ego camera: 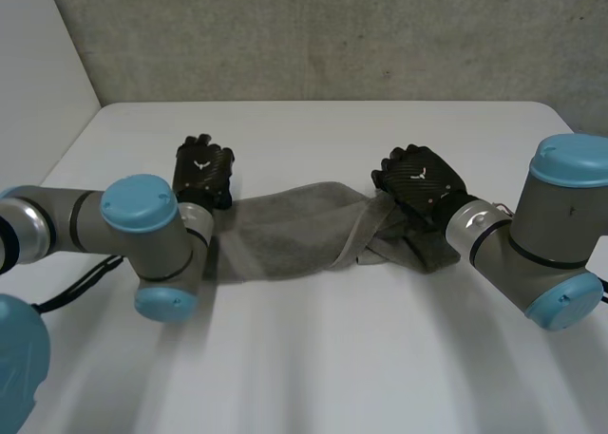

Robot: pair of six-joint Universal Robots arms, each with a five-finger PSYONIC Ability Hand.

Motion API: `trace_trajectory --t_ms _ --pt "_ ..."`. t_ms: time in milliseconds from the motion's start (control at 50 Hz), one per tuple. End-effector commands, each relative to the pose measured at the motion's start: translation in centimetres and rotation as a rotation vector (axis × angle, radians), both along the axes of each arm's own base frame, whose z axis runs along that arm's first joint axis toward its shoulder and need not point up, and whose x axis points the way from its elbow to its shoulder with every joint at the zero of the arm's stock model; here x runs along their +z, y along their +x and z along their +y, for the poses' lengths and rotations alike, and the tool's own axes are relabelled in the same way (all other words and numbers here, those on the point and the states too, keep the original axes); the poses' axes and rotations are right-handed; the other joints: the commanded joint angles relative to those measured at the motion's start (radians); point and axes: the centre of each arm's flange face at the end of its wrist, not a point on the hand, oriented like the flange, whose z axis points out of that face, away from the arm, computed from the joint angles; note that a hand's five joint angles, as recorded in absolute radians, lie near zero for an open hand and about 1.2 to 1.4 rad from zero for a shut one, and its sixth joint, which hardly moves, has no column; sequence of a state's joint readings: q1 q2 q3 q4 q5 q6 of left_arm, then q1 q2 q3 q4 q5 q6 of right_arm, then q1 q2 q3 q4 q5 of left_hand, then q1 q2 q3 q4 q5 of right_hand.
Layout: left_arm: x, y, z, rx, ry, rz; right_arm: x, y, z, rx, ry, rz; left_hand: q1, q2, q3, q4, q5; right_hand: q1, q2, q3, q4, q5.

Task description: Fold the towel.

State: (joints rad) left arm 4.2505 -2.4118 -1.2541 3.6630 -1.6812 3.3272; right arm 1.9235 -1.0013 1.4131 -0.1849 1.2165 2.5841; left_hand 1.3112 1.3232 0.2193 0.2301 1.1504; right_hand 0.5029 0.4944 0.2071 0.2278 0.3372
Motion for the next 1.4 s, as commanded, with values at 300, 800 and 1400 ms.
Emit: trace_trajectory --t_ms 300,800,1400 --pt "2.9 2.0 1.0 0.005 -0.015 -0.015 -0.1 -0.3 0.2 -0.006 0.007 0.004 -0.713 -0.725 -0.045 -0.056 -0.727 -0.01 -0.001 -0.033 -0.053 -0.019" --pt "5.6 4.3 10.7 -0.275 0.217 -0.03 0.4 -0.8 0.2 -0.02 -0.001 0.002 -0.784 -0.796 -0.045 -0.056 -0.797 -0.042 -0.034 -0.033 -0.053 -0.051" --pt "-0.7 3.5 5.9 -0.191 0.182 -0.218 -0.2 -0.8 0.5 -0.016 0.016 0.008 0.084 0.072 -0.045 -0.056 0.07 -0.048 -0.04 -0.033 -0.053 -0.057"
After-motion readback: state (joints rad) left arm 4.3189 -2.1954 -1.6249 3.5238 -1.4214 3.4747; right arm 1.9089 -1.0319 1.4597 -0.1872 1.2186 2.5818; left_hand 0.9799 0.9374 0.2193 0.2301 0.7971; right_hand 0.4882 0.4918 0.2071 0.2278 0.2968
